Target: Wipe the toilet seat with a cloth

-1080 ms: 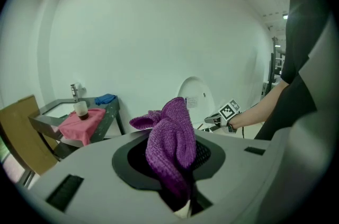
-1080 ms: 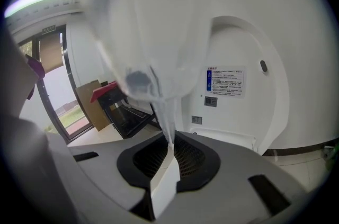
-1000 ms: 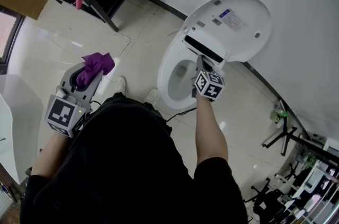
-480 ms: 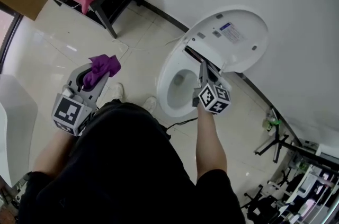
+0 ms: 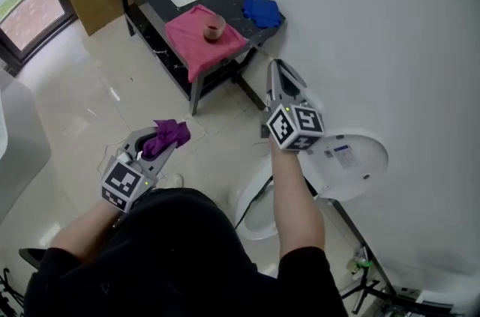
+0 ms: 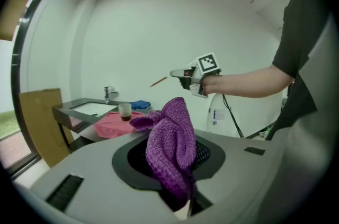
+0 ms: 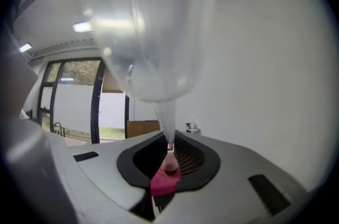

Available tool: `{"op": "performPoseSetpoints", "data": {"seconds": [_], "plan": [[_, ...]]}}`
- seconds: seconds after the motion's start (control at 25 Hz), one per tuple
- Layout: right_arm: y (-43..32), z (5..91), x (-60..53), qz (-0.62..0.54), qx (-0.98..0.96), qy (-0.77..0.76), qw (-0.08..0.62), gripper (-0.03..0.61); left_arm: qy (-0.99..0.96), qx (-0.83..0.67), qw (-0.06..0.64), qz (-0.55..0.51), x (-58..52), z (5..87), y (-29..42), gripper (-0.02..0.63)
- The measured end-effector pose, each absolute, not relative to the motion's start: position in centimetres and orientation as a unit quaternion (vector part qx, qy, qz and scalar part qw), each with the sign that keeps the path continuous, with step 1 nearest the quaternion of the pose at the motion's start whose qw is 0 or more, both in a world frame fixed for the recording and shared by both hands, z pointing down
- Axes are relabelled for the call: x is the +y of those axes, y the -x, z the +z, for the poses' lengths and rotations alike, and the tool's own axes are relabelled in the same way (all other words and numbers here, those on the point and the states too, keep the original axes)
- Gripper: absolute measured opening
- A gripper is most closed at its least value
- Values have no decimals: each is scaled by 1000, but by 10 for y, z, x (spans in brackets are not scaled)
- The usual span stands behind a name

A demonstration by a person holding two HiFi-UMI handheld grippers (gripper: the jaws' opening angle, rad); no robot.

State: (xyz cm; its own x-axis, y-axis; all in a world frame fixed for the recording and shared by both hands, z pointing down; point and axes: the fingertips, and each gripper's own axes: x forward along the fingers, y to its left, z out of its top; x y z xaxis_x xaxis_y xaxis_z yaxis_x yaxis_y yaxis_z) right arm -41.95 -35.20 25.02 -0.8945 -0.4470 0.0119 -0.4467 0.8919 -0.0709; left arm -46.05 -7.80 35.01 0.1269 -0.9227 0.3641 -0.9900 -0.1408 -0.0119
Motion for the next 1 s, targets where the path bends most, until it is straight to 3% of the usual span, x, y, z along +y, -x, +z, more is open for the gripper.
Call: {"op": "performPoseSetpoints", "data": {"seconds": [0.24, 0.4, 0.52, 0.76, 1.0], "plan": [[580, 318, -401, 34, 967, 211, -140, 35, -696, -691, 138, 135, -42, 361, 541, 100], [618, 366, -425, 38, 952, 213, -214, 39, -668, -712, 169, 134, -18, 376, 570, 100], [622, 383, -427, 27, 945, 220, -241, 91, -663, -713, 182, 140, -6, 386, 577, 100], [551, 363, -370, -19, 950, 227, -214, 117, -704, -673, 177, 140, -9, 382, 542, 100], [344, 301, -277, -32, 946, 284, -156, 115, -780, -597, 136, 129, -40, 349, 453, 100]]}}
